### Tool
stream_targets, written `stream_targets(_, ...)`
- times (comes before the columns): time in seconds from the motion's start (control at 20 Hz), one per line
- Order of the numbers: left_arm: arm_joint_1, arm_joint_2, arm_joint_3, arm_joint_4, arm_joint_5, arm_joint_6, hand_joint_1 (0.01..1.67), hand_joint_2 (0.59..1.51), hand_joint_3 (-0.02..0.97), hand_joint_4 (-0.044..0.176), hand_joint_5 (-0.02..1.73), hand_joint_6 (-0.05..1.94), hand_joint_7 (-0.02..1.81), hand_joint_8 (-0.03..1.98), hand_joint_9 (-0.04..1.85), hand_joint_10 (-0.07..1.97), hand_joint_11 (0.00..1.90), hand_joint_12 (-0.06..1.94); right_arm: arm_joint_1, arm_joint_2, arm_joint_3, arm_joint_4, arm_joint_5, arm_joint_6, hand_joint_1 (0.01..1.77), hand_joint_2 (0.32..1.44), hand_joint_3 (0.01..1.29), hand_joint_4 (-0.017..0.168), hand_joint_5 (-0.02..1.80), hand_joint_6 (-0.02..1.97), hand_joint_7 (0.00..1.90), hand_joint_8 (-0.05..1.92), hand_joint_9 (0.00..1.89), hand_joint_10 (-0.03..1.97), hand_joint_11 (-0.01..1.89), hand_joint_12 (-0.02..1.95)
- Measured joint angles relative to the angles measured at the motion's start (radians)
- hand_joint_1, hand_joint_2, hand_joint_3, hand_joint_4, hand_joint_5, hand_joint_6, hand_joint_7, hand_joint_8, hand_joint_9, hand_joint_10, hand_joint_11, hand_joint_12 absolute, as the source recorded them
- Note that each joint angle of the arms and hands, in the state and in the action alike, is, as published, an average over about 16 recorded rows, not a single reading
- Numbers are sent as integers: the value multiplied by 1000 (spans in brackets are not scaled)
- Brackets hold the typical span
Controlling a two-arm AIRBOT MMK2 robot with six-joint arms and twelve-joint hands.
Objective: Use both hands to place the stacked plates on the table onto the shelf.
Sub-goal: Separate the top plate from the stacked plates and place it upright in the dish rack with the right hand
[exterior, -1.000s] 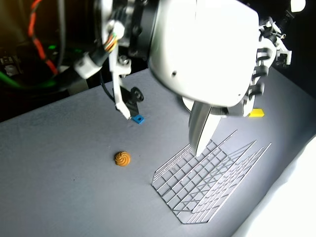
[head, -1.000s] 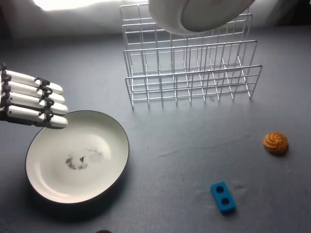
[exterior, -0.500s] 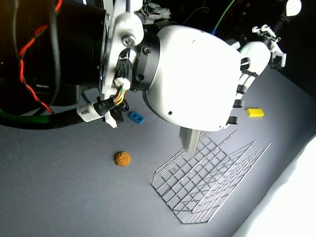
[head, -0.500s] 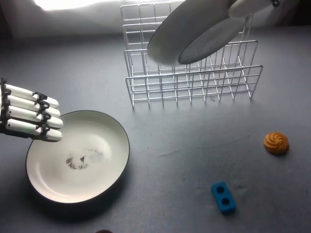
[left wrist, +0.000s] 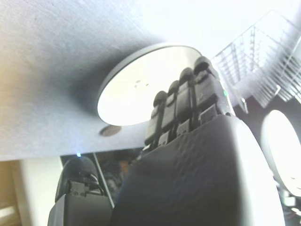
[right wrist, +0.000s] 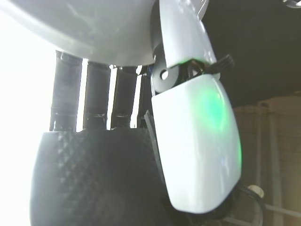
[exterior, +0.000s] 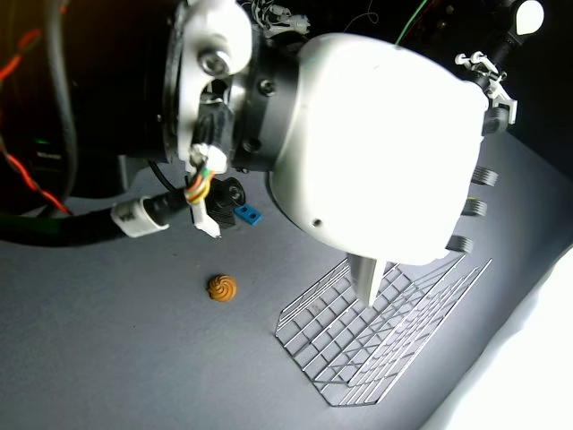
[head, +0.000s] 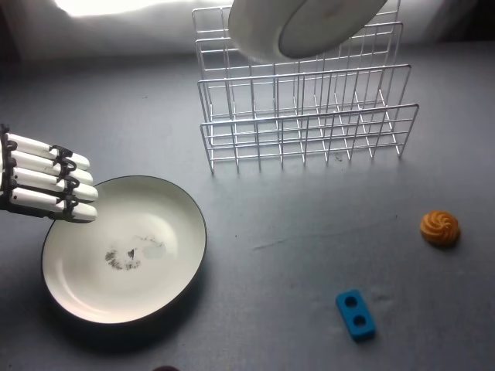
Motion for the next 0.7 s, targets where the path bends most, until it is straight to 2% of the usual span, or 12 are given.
stream_targets(0.3,6,-2,4,0,4,1,17,1060,19,6,23,7,16,-16,18,7,21,-15,-11,-23,33,7,-55,15,1375,1008,12,-9,909,888,1047,823,994,1133,853,1338)
stream_targets(0.7,15,-5,8,-1,6,3,17,1061,19,6,24,7,20,-16,18,7,20,-16,-56,-51,58,15,-117,35,1375,1011,12,-9,895,888,1038,847,988,1143,851,1343)
